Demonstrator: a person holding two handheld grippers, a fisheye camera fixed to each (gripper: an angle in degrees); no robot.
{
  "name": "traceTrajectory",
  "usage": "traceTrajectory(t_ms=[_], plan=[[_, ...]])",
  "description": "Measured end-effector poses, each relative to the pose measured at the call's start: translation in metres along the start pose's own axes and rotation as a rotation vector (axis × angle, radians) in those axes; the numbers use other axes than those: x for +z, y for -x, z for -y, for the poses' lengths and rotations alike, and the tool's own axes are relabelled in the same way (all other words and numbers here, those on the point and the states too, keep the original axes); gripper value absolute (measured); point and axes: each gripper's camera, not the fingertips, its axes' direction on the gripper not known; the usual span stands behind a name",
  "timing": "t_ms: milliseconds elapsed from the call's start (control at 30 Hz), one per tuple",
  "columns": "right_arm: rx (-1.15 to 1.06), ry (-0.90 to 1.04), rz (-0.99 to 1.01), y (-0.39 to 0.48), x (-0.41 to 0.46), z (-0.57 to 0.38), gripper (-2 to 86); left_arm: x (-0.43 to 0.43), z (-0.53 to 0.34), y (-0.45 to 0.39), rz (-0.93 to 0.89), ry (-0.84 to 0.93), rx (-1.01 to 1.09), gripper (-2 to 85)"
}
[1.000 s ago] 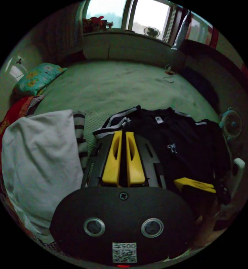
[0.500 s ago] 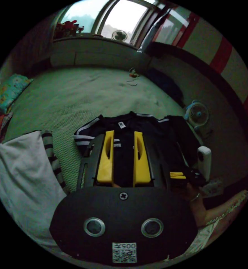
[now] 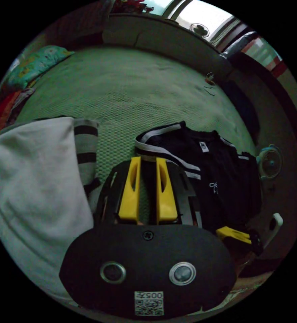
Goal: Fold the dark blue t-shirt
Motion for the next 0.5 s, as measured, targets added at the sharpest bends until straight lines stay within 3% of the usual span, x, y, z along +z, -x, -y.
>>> traceTrajectory(t_ms=[167, 333, 500], plan=[[-0.003, 0.008, 0.008, -0.005, -0.006, -0.004, -1.0, 0.009, 0.004, -0.003, -0.147, -0.060, -0.021, 3.1], [-0.009, 0.013, 0.005, -0.009, -0.016, -0.009, -1.0, -0.011, 0.008, -0.024, 0.259, -0.087, 0.059, 1.9], [-0.009, 0.023, 0.008, -0.016, -0.028, -0.013, -1.0, -0.003, 0.016, -0.036, 0.309, -0.020, 0.052, 2.5]])
